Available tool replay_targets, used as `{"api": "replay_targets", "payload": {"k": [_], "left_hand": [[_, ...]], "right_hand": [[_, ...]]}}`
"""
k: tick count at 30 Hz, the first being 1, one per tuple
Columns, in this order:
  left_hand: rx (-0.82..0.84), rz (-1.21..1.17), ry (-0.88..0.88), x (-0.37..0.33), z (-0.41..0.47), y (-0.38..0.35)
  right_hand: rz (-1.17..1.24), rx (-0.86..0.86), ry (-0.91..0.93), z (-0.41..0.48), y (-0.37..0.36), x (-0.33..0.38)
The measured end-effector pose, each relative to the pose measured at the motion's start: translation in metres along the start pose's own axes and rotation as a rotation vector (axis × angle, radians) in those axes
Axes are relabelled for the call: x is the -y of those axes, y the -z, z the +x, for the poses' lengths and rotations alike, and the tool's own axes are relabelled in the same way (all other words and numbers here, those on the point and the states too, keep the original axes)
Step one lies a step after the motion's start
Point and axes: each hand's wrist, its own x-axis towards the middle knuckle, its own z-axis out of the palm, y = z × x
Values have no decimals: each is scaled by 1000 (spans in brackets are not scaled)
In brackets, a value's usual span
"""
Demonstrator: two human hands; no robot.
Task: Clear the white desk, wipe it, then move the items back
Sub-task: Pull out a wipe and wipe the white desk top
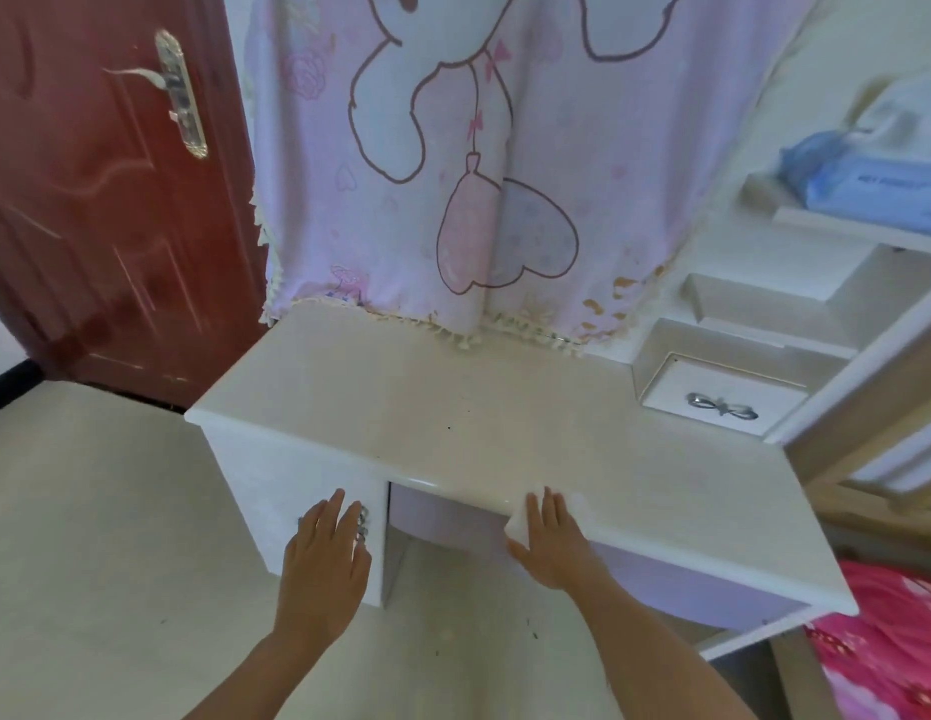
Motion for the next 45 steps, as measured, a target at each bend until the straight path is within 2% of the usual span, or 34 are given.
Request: {"api": "replay_targets", "payload": {"k": [4,6,11,18,21,24,30,32,36,40,45], "left_hand": [[-40,38,-14,-31,-4,-20],[27,21,25,-50,2,-37],[138,158,56,-134,9,-93],[320,156,-34,-274,1,-161],[304,180,-77,-295,-5,-163],[256,162,16,-296,-10,-149],[141,200,145,-281,-44,-106],[98,188,215,-270,-62,-86],[-22,171,361,-238,-111,-41],[-156,151,504,-201,-188,7],[-322,142,731,-149,-328,59]], "right_hand": [[-8,-53,27,-3,-12,-37],[-39,-89,25,-8,-16,-70],[-73,-77,-7,-24,-24,-186],[-37,-138,-30,-70,-38,-321],[25,-170,-31,-84,-36,-351],[79,-117,-37,-90,-18,-359],[80,33,-84,-92,16,-333],[54,64,-34,-103,21,-312],[122,42,135,-134,12,-239],[203,17,423,-175,14,-136],[71,-114,816,-242,22,-14]]}}
